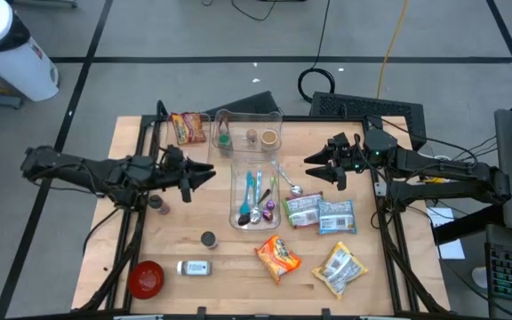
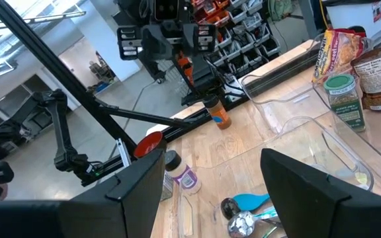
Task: Pick & Place Food Item
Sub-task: Put the orange seasoning bottle into the top right transparent bin
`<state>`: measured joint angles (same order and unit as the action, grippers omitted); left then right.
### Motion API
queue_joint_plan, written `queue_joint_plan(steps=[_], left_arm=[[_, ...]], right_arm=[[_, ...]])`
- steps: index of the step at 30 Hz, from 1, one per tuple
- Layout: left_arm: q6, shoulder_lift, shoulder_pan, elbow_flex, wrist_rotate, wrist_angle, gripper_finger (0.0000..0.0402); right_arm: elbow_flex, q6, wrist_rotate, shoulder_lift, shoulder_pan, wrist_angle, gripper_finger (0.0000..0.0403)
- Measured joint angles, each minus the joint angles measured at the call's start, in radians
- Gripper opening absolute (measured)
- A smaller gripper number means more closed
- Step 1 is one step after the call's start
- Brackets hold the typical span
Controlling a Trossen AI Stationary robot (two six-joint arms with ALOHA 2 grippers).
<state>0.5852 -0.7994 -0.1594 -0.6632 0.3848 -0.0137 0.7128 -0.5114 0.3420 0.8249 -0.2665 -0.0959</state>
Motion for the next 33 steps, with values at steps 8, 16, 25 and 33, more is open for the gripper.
queue_joint_plan(steps=[8, 16, 25, 33], left_arm=[[0.004, 0.000, 0.032, 0.000, 0.001, -0.074, 0.0150], [0.005, 0.000, 0.034, 0.000, 0.000, -0.079, 0.0150], [-0.041, 0.000, 0.034, 0.000, -0.019, -0.110, 0.0150], [-0.085, 0.042, 0.034, -0.011, -0.158, -0.032, 0.0150]], right_arm=[[0.000, -0.033, -0.055, 0.008, 0.000, -0.075, 0.0242], [0.000, -0.129, -0.063, 0.012, 0.000, -0.162, 0.0242], [0.000, -0.132, -0.084, 0.028, 0.000, -0.163, 0.0242], [0.000, -0.224, -0.079, 0.091, 0.030, -0.405, 0.0242]])
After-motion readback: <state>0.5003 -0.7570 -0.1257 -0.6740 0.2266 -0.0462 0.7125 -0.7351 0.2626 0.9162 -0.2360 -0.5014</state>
